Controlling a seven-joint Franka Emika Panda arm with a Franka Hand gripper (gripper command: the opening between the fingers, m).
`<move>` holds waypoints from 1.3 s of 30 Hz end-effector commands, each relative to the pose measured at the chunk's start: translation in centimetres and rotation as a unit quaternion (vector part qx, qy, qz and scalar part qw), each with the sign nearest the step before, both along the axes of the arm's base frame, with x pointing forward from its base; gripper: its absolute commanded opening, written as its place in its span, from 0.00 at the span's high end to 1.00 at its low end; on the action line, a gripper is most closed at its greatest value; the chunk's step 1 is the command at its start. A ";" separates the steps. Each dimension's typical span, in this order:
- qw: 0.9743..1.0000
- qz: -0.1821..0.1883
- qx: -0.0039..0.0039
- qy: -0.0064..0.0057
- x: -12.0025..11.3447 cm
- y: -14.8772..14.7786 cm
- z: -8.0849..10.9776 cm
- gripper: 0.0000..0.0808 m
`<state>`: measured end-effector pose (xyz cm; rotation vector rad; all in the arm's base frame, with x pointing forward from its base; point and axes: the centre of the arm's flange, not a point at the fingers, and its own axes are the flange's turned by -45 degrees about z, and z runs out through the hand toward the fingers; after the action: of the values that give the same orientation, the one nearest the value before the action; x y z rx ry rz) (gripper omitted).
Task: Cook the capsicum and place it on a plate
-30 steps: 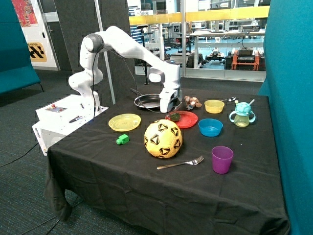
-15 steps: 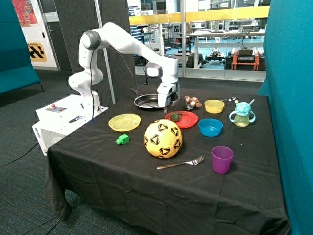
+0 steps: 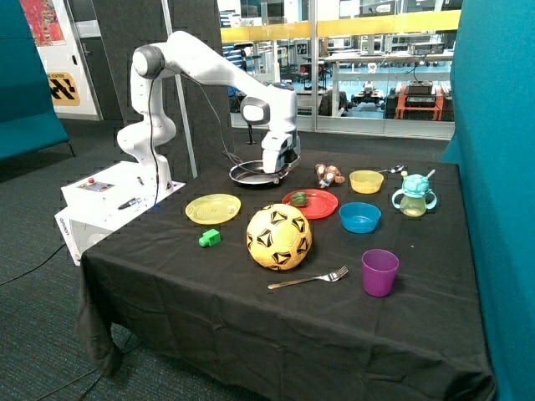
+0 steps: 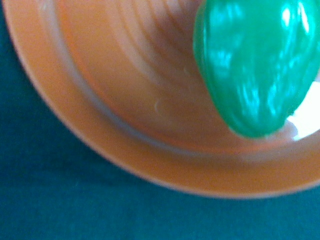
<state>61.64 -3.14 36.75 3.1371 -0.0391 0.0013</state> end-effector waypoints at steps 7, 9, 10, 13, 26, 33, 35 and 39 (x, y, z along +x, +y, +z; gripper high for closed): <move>1.000 0.020 0.002 0.000 -3.3 1.3 2.9 0.03; 1.000 0.022 0.002 0.000 -3.7 1.5 3.0 0.04; 1.000 0.023 0.002 0.000 -3.9 1.6 3.0 0.04; 0.999 0.033 0.002 0.000 -4.7 2.0 3.0 0.04; 0.999 0.046 0.002 0.000 -6.9 3.1 3.0 0.04; 0.999 0.052 0.002 0.001 -7.2 3.2 3.0 0.04; 0.999 0.051 0.002 0.000 -7.2 3.1 3.0 0.04; 0.999 0.051 0.002 0.000 -7.4 2.6 3.0 0.04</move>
<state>54.94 -0.22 39.72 3.1375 0.1064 -0.0064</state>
